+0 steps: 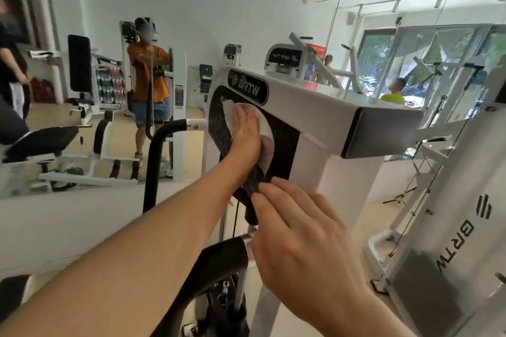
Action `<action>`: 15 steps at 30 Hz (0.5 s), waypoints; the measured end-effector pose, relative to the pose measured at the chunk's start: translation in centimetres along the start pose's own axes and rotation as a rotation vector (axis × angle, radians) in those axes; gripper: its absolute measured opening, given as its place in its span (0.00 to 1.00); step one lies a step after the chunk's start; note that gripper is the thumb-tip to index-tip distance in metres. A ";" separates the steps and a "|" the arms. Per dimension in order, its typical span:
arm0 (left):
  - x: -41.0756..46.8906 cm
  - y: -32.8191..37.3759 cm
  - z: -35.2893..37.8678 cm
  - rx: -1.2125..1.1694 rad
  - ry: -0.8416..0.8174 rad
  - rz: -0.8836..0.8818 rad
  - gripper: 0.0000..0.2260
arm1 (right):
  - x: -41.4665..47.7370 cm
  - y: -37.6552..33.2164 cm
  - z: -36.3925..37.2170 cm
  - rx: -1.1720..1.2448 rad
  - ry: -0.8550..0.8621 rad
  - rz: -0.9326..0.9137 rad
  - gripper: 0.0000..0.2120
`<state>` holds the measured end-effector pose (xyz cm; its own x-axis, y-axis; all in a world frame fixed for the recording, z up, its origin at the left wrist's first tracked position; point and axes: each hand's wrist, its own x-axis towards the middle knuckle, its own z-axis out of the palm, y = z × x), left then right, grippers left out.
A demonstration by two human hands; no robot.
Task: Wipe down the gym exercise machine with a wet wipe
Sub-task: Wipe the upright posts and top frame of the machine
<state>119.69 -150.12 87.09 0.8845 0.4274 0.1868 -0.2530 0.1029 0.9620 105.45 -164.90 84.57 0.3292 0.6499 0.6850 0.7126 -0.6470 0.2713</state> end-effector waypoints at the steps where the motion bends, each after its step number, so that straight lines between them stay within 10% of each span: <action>1: 1.2 -0.1 -0.4 -0.023 0.029 -0.033 0.46 | 0.7 -0.1 0.2 -0.019 -0.033 0.009 0.18; 8: 10.1 -3.7 -3.2 -0.012 0.057 -0.007 0.56 | 9.0 -0.5 4.4 -0.326 -0.444 0.144 0.34; 12: 16.1 -5.7 -4.7 0.330 0.046 0.264 0.27 | 12.4 -0.4 7.2 -0.520 -0.554 0.074 0.33; 15: 19.9 -6.6 -5.4 0.390 0.123 0.331 0.23 | 14.6 -0.3 9.5 -0.538 -0.621 0.152 0.32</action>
<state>136.81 -137.50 83.43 0.7234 0.4854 0.4910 -0.3253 -0.3877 0.8625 115.93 -151.47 88.11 0.7918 0.5396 0.2862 0.2913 -0.7455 0.5995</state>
